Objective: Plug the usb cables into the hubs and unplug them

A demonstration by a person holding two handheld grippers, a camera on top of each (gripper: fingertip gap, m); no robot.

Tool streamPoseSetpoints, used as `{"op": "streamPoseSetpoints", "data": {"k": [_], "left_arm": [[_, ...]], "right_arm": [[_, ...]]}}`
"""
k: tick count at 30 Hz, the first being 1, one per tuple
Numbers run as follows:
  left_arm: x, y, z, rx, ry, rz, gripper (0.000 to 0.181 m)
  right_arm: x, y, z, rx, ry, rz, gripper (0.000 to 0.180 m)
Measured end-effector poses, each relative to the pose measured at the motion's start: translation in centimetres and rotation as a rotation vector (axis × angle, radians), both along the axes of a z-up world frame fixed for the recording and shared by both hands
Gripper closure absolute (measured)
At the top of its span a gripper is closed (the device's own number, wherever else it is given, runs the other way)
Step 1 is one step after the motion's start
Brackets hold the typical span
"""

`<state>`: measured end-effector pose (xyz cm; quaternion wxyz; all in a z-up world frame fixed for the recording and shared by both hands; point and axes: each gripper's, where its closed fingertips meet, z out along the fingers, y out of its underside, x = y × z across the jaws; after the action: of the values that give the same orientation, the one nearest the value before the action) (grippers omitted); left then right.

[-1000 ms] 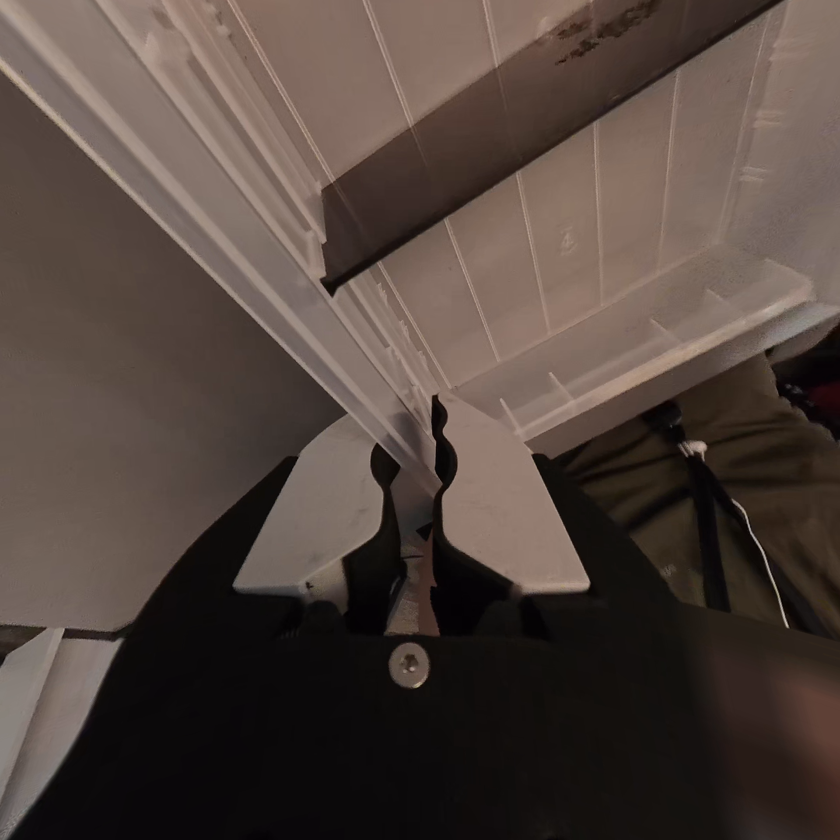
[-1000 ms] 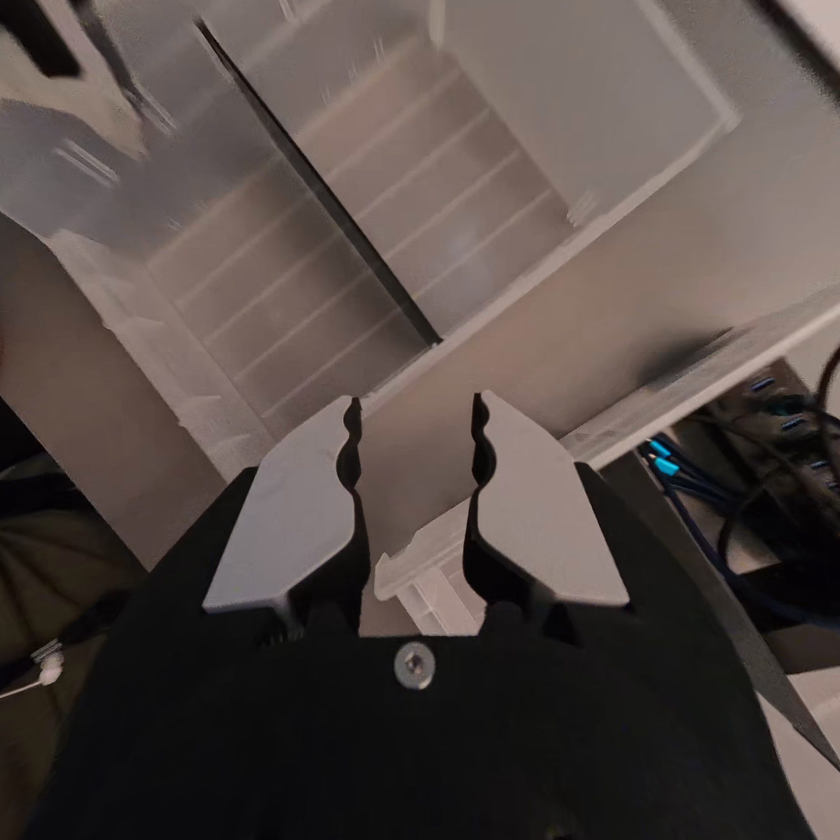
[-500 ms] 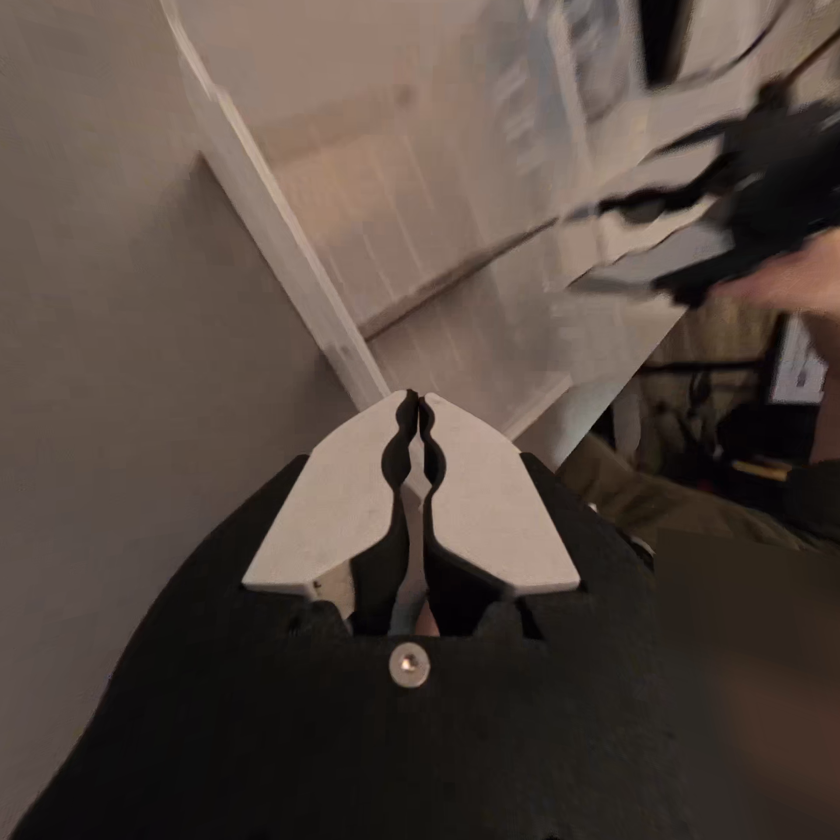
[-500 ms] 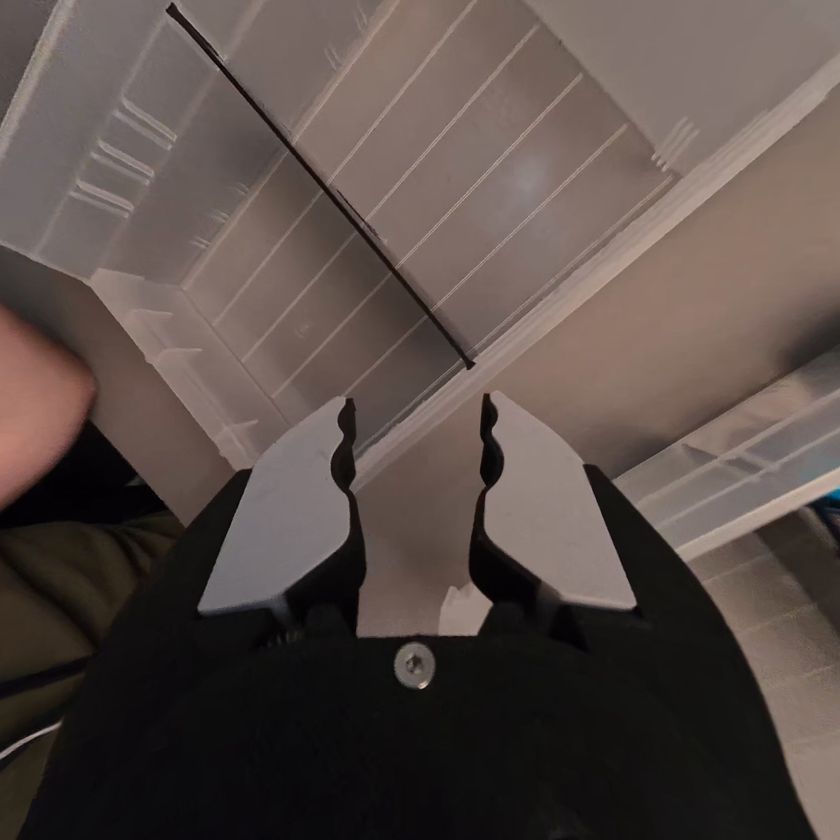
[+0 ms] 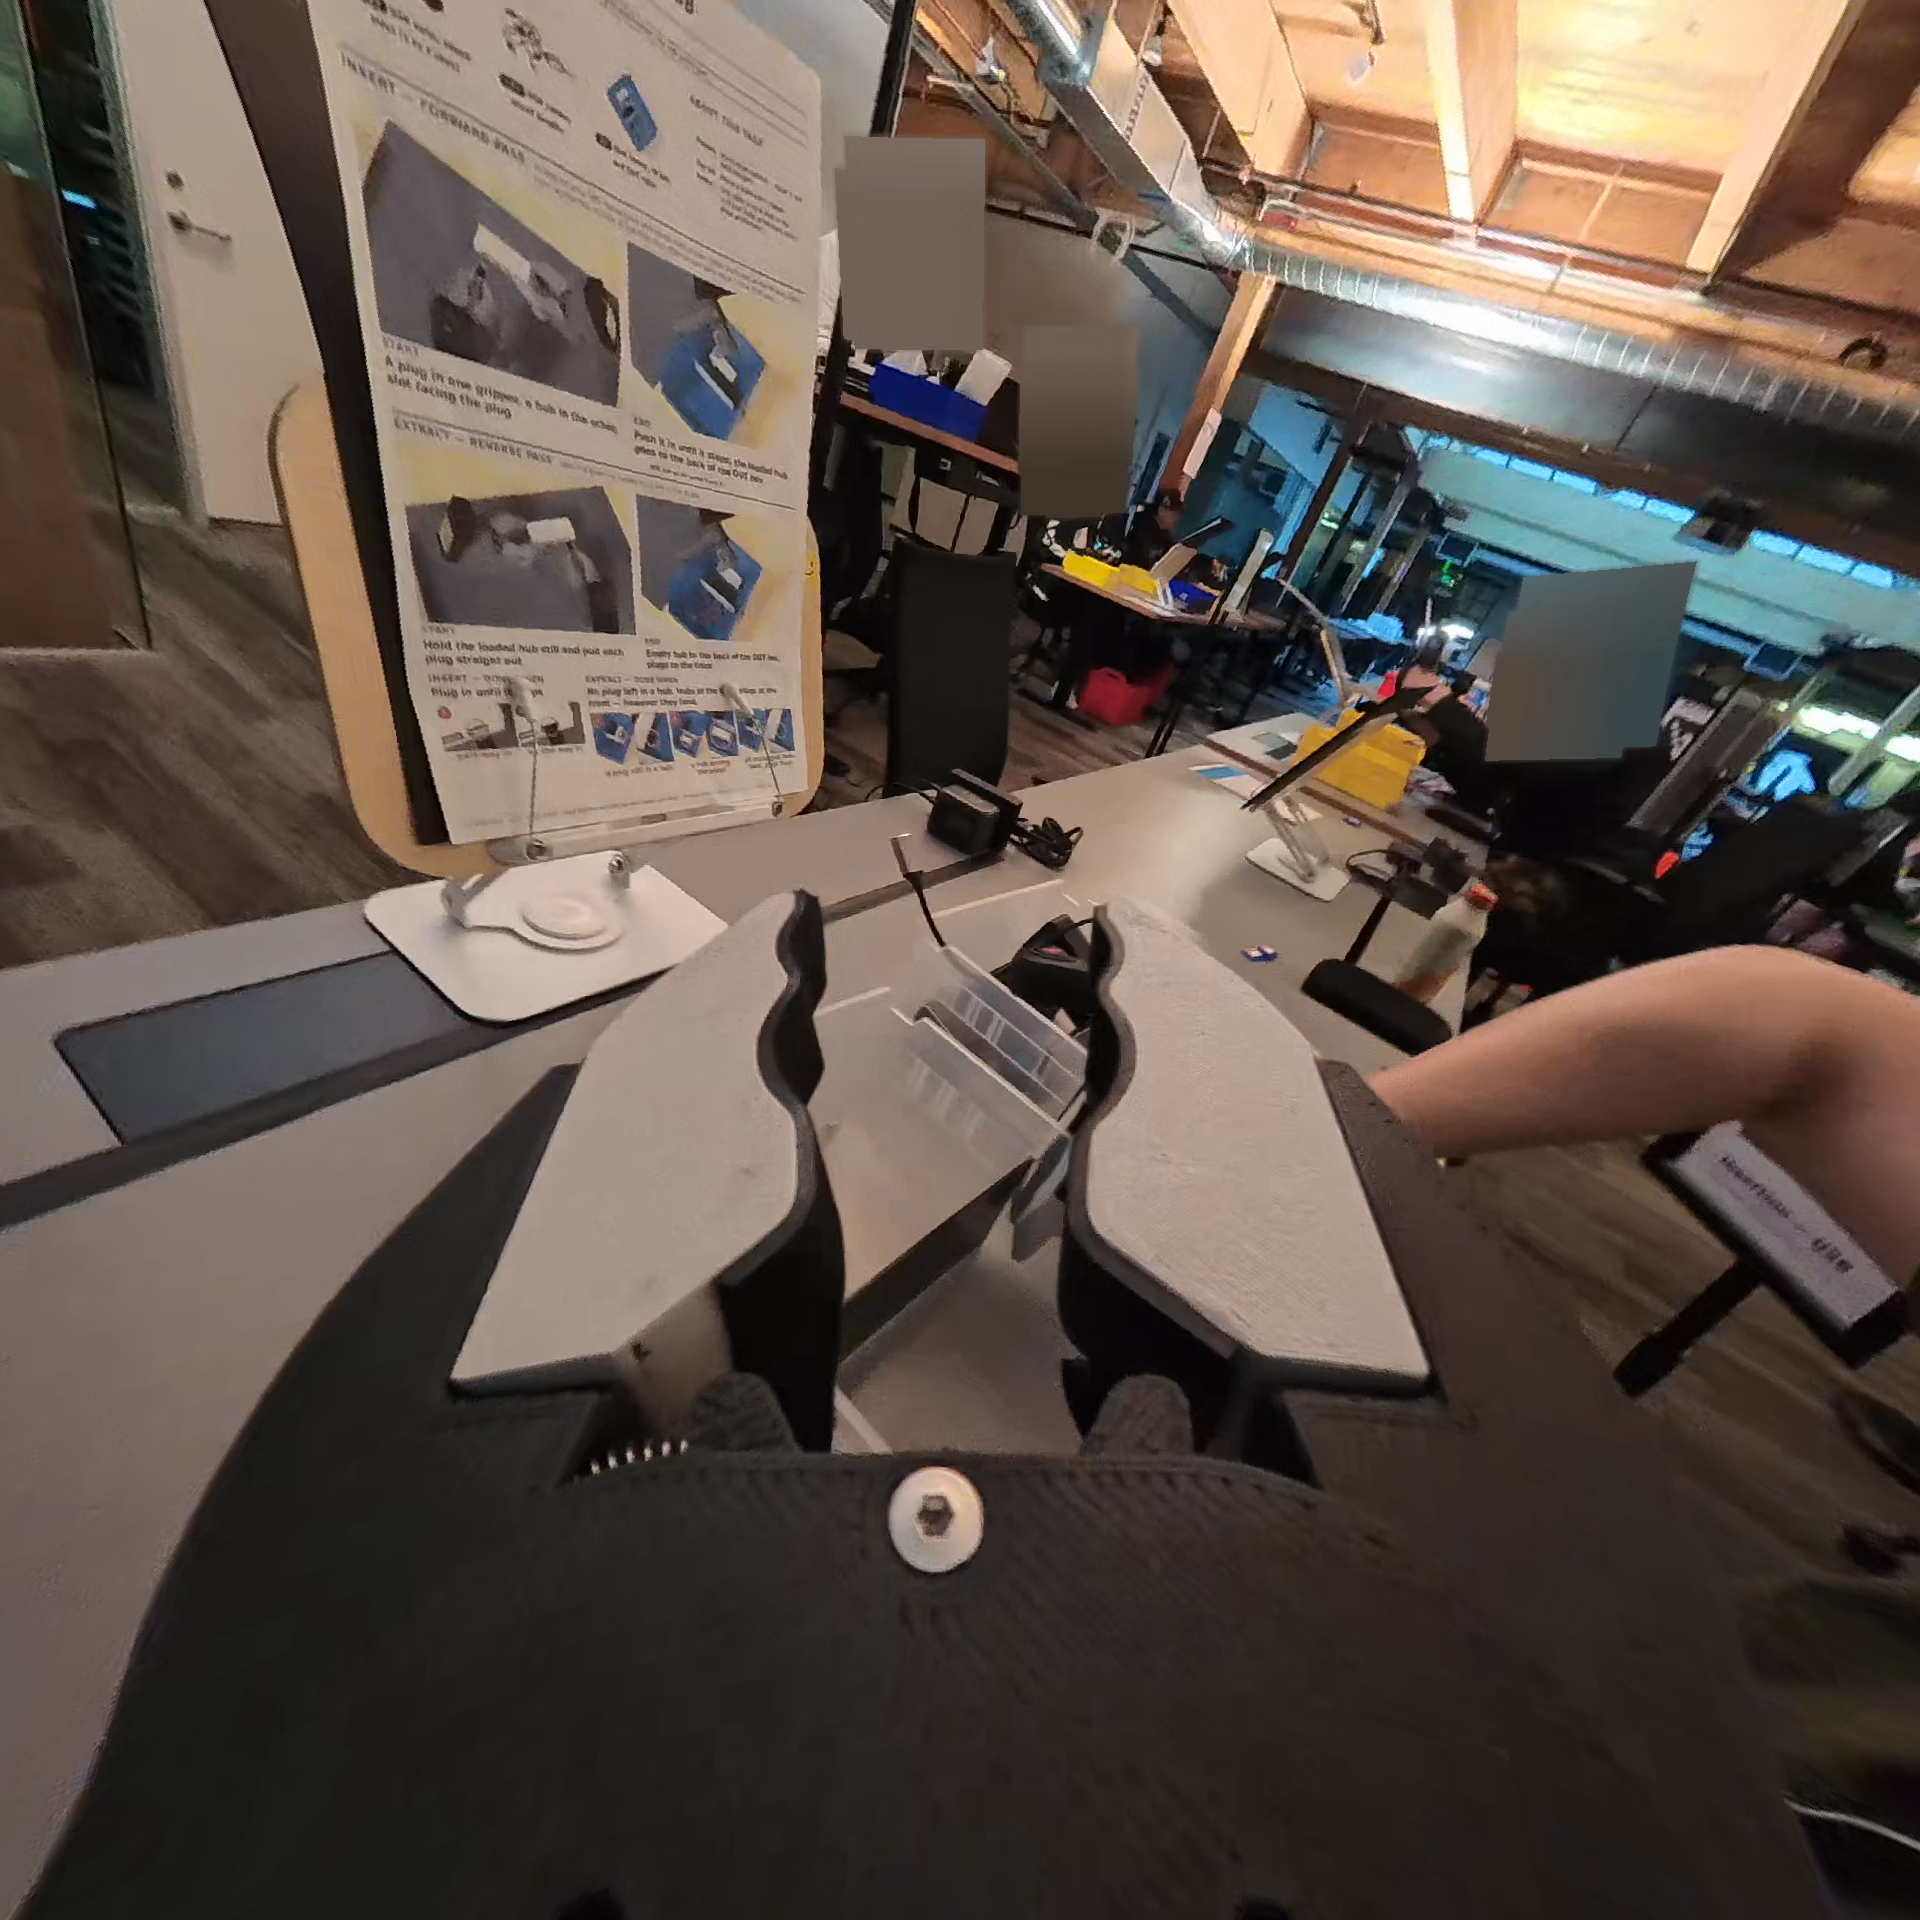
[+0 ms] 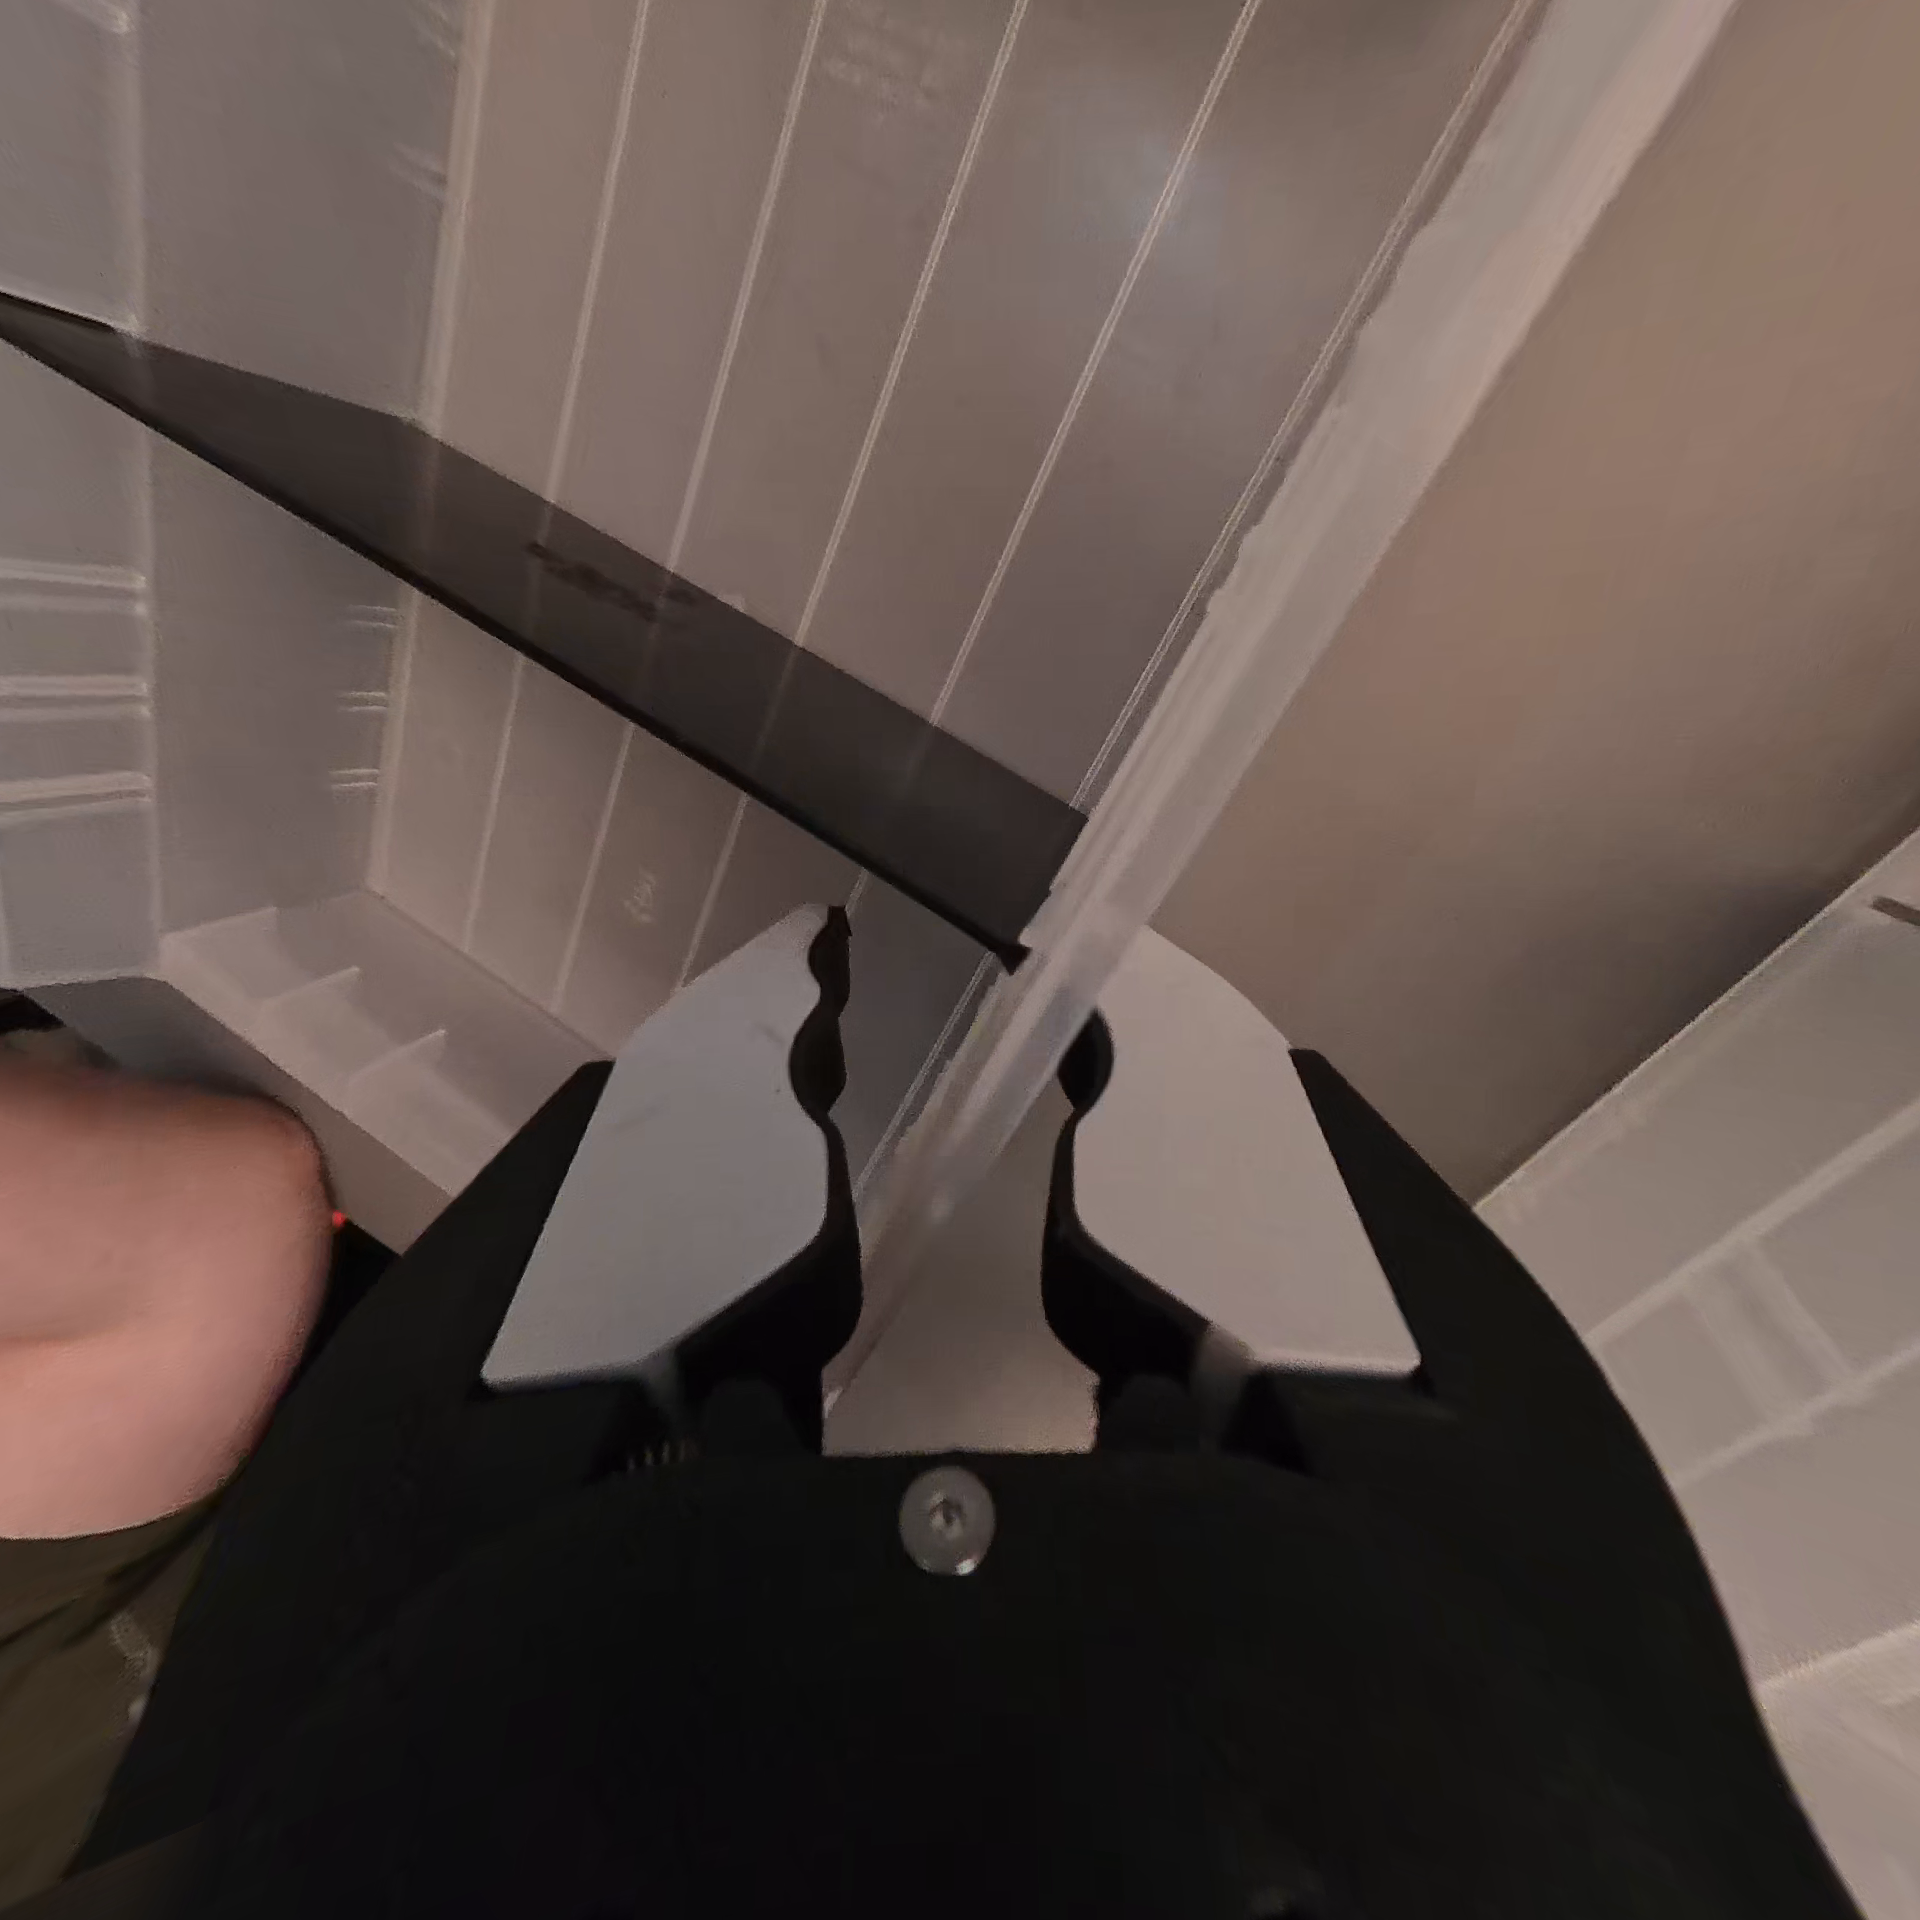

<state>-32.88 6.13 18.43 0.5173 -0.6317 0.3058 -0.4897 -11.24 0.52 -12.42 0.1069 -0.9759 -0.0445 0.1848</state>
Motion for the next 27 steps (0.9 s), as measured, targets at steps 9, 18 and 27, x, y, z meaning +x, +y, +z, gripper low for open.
{"op": "streamPoseSetpoints", "data": {"k": [9, 18, 27], "left_arm": [[-2.4, 1.4, 1.5, 0.510, 0.015, 0.404, 0.175], [-2.8, 0.6, 2.2, 0.719, 0.044, 0.623, 0.173], [-2.4, 2.0, -1.2, 0.609, 0.265, 0.564, 0.173]], "right_arm": [[-0.2, -2.7, -0.9, -0.106, -0.118, 0.090, 0.123], [-0.6, -1.1, -1.9, -0.126, -0.022, 0.010, 0.147], [-0.2, -0.3, -1.5, -0.161, -0.085, 0.069, 0.153]]}}
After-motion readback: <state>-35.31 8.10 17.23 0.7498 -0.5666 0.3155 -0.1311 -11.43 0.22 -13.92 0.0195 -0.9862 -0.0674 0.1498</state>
